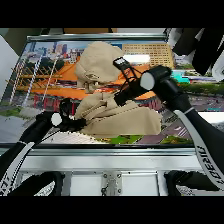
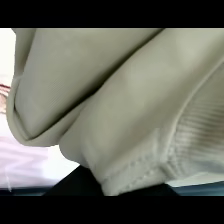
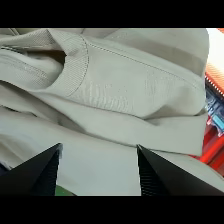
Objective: Fold the clothes and pants, and hang the long-sleeved shirts on hangers.
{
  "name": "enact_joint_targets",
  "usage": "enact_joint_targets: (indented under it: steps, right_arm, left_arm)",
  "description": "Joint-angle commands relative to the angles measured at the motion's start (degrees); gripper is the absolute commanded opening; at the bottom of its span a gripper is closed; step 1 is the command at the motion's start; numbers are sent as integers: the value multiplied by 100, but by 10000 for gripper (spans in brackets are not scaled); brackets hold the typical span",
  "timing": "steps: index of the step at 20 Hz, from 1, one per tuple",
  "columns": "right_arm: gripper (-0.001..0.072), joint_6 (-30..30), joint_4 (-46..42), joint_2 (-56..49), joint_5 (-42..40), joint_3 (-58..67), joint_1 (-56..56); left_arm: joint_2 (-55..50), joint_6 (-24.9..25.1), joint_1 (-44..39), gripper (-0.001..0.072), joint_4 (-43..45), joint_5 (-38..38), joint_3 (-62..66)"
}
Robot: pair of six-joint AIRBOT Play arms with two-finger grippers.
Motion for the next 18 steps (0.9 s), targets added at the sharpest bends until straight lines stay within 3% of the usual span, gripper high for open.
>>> enact_joint_targets:
  steps: [1, 6, 10, 14, 15, 16, 17, 18]
  right_arm:
    - [512, 675, -1014, -721, 15, 566, 599]
    - [512, 1132, -1038, -1716, 0, 1290, 927]
    - [512, 1967, -2170, -2028, 15, 1344, 918]
    - [511, 1987, -2369, -2107, 109, 1344, 774]
    - [470, 1985, -2470, -2103, 131, 1346, 741]
    - [178, 1969, -2568, -2090, 190, 1346, 719]
    - [27, 1904, -2638, -2059, 219, 1346, 686]
    - [23, 1808, -2673, -1987, 219, 1346, 658]
  left_arm:
    - [317, 9, 111, 19, 98, -33, 81]
    - [1069, 66, 13, 19, 85, -28, 81]
    - [1353, 68, 20, 18, 98, -188, 81]
    - [1515, 70, 22, 19, 101, -278, 81]
    - [1561, 118, 22, 19, 98, -293, 81]
    - [1615, 184, 22, 19, 101, -293, 81]
    - [1692, 199, 22, 18, 103, -286, 83]
    - [1810, 199, 22, 19, 98, -306, 118]
